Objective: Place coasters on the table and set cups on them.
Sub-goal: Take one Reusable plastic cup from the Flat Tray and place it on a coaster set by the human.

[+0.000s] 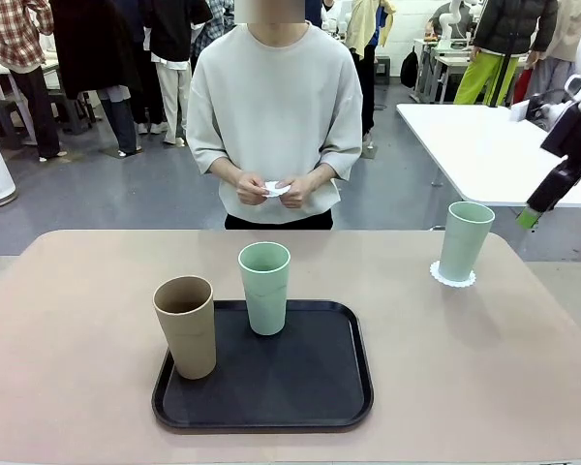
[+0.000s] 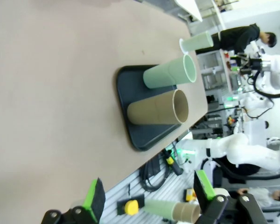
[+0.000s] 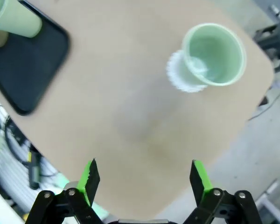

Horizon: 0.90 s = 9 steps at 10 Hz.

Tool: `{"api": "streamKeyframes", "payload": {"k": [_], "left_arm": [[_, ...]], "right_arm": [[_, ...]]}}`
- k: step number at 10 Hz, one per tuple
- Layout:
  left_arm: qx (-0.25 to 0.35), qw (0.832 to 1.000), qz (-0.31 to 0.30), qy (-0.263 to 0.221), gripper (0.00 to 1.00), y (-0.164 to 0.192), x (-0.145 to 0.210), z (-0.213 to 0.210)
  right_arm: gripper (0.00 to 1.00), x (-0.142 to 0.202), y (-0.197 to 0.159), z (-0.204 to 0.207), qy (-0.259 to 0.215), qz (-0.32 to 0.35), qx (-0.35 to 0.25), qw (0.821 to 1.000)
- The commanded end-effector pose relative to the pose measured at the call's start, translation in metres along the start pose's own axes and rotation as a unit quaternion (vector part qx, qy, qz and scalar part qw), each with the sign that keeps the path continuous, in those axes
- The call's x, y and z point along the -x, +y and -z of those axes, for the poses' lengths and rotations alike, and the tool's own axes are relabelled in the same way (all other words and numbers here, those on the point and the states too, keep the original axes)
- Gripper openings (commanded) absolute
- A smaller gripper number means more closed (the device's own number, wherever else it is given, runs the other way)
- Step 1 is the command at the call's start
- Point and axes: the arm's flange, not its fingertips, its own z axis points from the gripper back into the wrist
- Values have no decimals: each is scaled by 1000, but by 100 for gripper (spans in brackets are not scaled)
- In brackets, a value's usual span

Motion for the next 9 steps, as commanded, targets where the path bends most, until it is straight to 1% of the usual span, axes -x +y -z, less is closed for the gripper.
{"api": "streamKeyframes", "payload": {"k": [1,2,3,4,5,6,7,8,9], "left_arm": [[4,1000,3,-5,100,0,0,-1],[4,1000,3,-5,100,0,0,-1],[4,1000,3,-5,100,0,0,-1],[4,1000,3,-5,100,0,0,-1],[4,1000,3,-5,100,0,0,-1],[4,1000,3,-5,100,0,0,-1],[4,1000,3,-5,100,0,0,-1],[4,1000,3,-5,100,0,0,-1],[4,1000,3,-5,100,0,0,-1]], "right_arm": [[100,15,40,3,-33,45,-5,998],[100,22,56,8,-39,48,-1,998],[100,6,23,2,-9,23,-12,1000],[100,6,23,2,-9,23,-12,1000],[100,17,46,3,-19,33,-13,999],[100,19,17,4,-101,43,-142,984],[100,31,-9,6,-157,62,-241,956],[100,48,-31,5,-195,68,-304,930],[100,65,-52,0,-238,78,-341,906]]}}
